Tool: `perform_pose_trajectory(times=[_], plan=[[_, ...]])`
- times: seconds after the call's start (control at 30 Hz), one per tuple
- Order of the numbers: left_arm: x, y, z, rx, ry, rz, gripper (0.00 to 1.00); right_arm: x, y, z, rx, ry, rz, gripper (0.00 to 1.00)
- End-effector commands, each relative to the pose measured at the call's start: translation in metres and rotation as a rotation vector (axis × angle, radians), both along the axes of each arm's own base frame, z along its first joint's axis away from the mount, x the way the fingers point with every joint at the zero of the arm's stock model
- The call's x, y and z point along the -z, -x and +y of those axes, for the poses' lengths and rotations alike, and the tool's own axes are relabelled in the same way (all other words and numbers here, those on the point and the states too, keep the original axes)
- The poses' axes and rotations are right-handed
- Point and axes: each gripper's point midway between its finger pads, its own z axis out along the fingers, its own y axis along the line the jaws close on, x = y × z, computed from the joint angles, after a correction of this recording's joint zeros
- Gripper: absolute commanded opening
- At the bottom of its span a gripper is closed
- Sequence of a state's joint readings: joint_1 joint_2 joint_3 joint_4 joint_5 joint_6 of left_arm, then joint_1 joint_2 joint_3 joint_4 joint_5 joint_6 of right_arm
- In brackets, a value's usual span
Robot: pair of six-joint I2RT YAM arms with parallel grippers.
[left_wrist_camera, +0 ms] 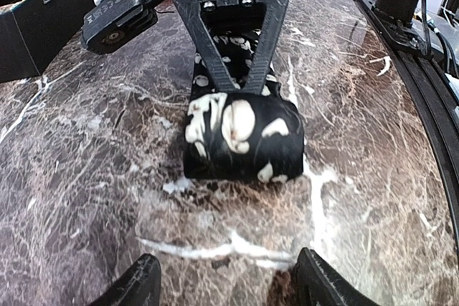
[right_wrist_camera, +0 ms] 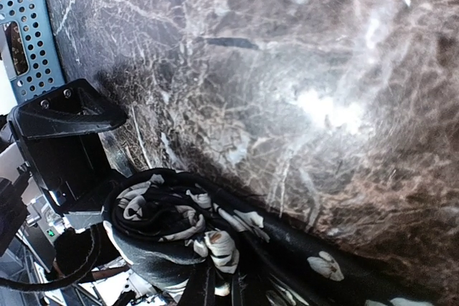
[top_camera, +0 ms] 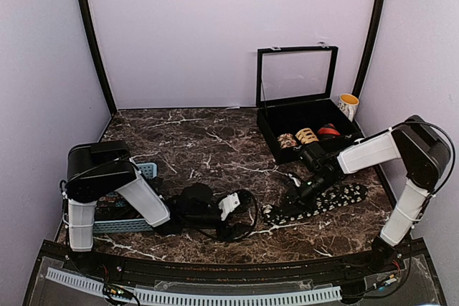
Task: Roll the ties
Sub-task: Roll the tie at the center of the board.
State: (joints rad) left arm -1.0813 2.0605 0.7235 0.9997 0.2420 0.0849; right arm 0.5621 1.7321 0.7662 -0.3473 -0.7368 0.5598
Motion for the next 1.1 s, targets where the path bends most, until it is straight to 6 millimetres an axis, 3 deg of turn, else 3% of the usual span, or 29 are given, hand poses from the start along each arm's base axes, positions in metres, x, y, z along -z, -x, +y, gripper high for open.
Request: perform_pose_trajectory(times=[0.0,0.27,0.47,0.57,0.73,0.83,0.97,1.07], plan=[[-0.007,0.005,0.005,0.031,-0.002,-0.012,0.67,0.071,0.029,-0.065,0.02,0.411,0.081,0.0],[-0.008,0.001,-0.021,0.087,0.042,-0.037,0.68,0.075,0.041,-0.026,-0.02,0.327,0.119,0.0],[0.0,0.0,-0.035,0.112,0.061,-0.018,0.67,0.079,0.04,-0.015,0.021,0.285,0.148,0.0],[0.009,-0.004,-0.038,0.098,0.05,-0.001,0.6,0.081,0.039,-0.012,0.027,0.274,0.155,0.0],[0.027,0.0,-0.03,0.08,-0.024,0.026,0.33,0.075,0.036,-0.012,0.031,0.258,0.14,0.01],[0.038,0.006,-0.014,0.071,-0.097,0.037,0.28,0.062,0.025,-0.015,0.051,0.231,0.101,0.08],[0.053,0.013,0.002,0.074,-0.179,0.066,0.29,0.022,0.003,-0.002,0.027,0.124,-0.029,0.43],[0.06,0.015,0.006,0.07,-0.212,0.091,0.3,-0.016,-0.007,0.016,0.019,0.001,-0.116,0.54]])
